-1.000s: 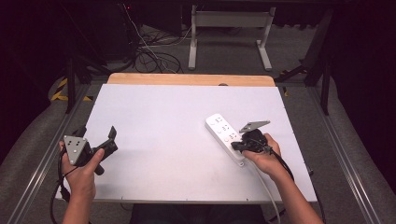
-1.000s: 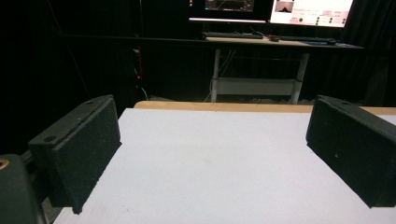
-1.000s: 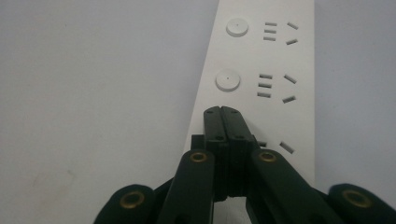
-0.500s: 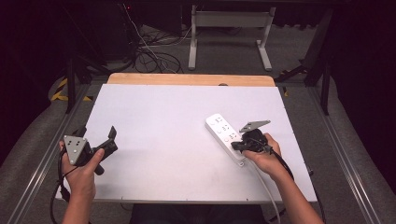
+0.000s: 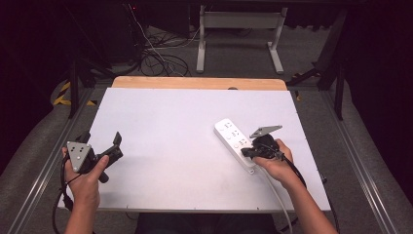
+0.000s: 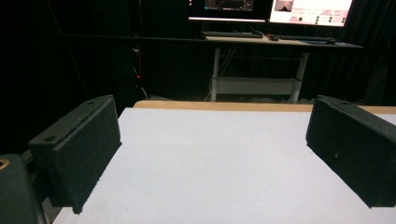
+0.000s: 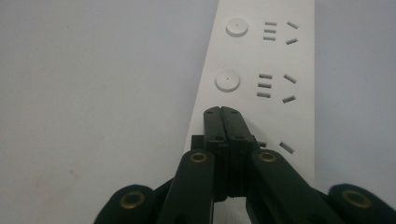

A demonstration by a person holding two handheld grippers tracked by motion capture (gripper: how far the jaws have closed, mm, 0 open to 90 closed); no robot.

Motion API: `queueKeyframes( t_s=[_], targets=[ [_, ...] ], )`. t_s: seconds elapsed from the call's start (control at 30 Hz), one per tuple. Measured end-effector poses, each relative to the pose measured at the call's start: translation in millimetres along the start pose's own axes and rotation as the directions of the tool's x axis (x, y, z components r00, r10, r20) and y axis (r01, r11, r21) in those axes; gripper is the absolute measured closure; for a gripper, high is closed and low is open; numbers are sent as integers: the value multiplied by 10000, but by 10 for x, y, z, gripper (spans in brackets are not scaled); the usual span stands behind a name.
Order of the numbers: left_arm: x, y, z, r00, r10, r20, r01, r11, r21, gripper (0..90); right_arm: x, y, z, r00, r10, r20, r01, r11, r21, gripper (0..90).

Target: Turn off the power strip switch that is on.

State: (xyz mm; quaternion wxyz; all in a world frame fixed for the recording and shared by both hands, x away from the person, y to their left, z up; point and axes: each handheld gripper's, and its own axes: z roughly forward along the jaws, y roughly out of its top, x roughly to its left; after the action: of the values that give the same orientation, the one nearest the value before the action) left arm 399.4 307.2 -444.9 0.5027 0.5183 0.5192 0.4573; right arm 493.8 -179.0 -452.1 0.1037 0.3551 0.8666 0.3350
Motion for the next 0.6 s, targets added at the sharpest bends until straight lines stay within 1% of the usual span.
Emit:
queueKeyframes(
  t_s=[0.17, 0.33, 0.37, 0.43, 0.6],
  targets=[
    [5, -1, 0, 10000, -48, -35, 48, 10000, -15, 37, 20, 10, -1, 9997, -180, 152, 179, 9998, 59, 900],
    [-4, 1, 4, 10000, 8, -48, -8, 10000, -32, 38, 38, 24, 10, 9987, -413, 302, 412, 9991, 63, 900],
    [-3, 1, 5, 10000, 9, -47, -10, 10000, -33, 38, 38, 24, 10, 9987, -413, 302, 412, 9991, 63, 900],
    [2, 1, 5, 10000, 4, -51, -4, 10000, -17, 38, 39, 29, -4, 9989, -328, 327, 332, 9994, -103, 900],
    [6, 0, 6, 10000, -27, -43, 26, 10000, -7, 38, 51, 36, -5, 9986, -426, 322, 428, 9991, -47, 900]
  ],
)
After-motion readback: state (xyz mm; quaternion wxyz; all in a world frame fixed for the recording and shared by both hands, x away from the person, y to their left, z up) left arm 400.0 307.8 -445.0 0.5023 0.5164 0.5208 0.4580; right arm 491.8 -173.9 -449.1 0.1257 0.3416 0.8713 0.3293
